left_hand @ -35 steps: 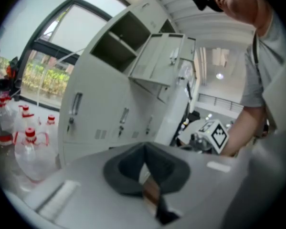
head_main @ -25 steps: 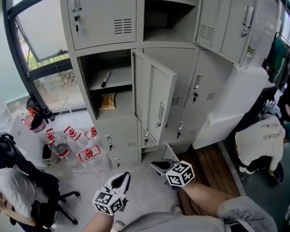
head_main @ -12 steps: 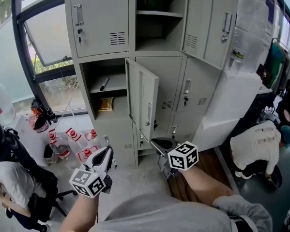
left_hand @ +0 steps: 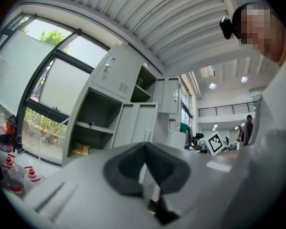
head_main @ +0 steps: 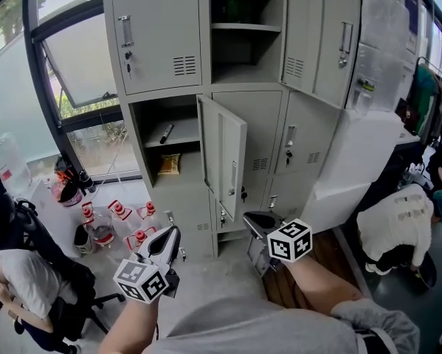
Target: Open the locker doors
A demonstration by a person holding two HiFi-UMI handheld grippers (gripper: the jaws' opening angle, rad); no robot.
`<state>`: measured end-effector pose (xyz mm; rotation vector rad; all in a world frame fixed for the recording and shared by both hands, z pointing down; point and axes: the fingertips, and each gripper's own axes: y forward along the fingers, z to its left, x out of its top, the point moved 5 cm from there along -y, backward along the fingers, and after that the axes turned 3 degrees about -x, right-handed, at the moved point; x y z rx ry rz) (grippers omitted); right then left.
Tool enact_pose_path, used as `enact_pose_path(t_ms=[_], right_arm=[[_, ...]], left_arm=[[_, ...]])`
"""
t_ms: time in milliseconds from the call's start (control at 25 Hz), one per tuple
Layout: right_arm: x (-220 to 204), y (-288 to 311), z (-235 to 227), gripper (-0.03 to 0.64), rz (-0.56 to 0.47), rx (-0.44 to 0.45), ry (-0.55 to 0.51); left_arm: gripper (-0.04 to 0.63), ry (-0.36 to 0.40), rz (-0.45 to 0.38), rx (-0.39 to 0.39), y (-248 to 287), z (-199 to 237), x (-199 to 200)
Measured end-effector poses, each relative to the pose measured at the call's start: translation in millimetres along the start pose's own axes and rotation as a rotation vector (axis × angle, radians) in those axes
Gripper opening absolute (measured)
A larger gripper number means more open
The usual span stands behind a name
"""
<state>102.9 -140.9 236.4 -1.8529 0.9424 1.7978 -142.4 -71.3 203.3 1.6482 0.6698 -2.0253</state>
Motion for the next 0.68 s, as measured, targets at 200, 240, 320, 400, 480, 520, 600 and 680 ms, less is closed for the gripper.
enact_pose_path(t_ms=[200, 240, 320, 400, 480, 520, 600, 680], right_arm=[[5, -1, 1, 0.006, -0.005, -0.005, -0.013], [6, -1, 2, 0.006, -0.005, -0.005, -0.016], [6, -2, 3, 0.006, -0.005, -0.005, -0.022], [7, -2, 3, 0.006, -0.004, -0.006, -0.025], [8, -1, 3, 0.006, -0.002, -0.007, -0.027], [8, 0, 3, 0.006, -0.002, -0.007, -0.028], [8, 1, 4, 0.006, -0.001, -0.005, -0.029], [8, 2, 5, 0.006, -0.001, -0.003, -0.03]], left_arm=[[0.005, -0.003, -0.015, -0.001, -5, 3, 5], [0.005, -0.004, -0.017, -0.001, -6, 2, 5], [0.005, -0.008, -0.018, -0.003, -7, 2, 5], [0.005, -0.013, -0.018, -0.004, -9, 1, 4], [0.005, -0.013, -0.017, -0.004, -10, 1, 4], [0.005, -0.012, -0.016, -0.004, -11, 1, 4], [0.005, -0.016, -0.017, -0.002, -13, 1, 4], [0.005, -0.023, -0.018, 0.002, -15, 2, 4]])
